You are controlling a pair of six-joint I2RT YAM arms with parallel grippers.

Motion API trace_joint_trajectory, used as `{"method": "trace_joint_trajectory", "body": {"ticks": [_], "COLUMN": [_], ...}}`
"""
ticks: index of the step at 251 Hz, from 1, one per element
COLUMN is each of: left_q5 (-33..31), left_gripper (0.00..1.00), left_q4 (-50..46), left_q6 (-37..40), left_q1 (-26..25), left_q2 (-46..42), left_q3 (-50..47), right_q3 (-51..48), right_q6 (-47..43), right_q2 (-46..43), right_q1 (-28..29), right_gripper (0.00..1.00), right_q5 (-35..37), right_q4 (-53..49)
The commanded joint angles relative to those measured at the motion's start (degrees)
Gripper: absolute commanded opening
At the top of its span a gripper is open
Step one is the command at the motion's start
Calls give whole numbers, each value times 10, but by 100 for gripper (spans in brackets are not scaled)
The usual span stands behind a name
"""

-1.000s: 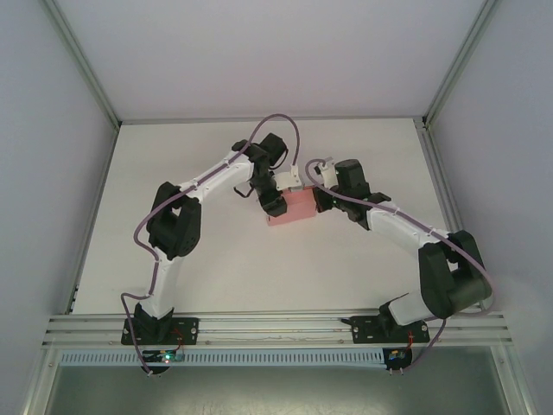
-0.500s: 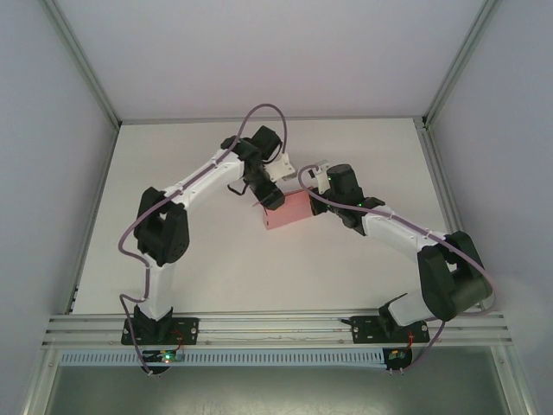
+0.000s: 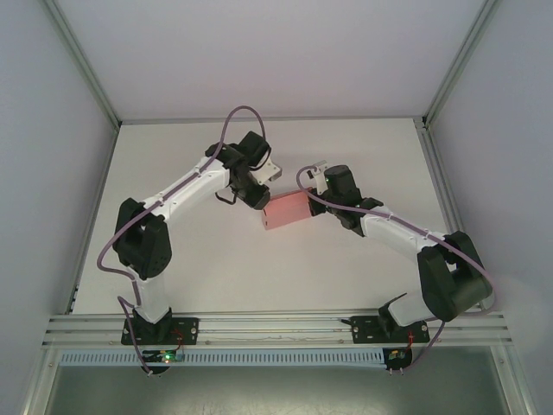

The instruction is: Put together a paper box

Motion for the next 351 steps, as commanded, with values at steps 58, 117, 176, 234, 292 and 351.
{"method": "trace_joint_trajectory", "body": {"ticks": [58,117,176,234,292,351], "left_q5": [5,56,102,90,67,0], "left_gripper": [0,0,0,0,0,0], "left_q4": [-47,-108,-93,-29,28,7], "left_q6": [-77,-219,-353,-443,-470,-329], "left_q1": [3,11,12,6,-2,-22], "left_q2": [52,89,102,101,85,72], "left_q3": [68,136,153,128,57,27], "right_q3": [-16,-36,-73,-95,-101,-114], "right_q6": [4,6,55,71,89,66], "right_q2": [-5,-17,-16,-23,-30,-34], "right_q1": [13,67,108,116,122,122], "right_gripper": [0,0,0,0,0,0], "right_q5": [26,140,202,200,200,213], "right_q4": [-49,-53,-29,-13,-9,-9]}}
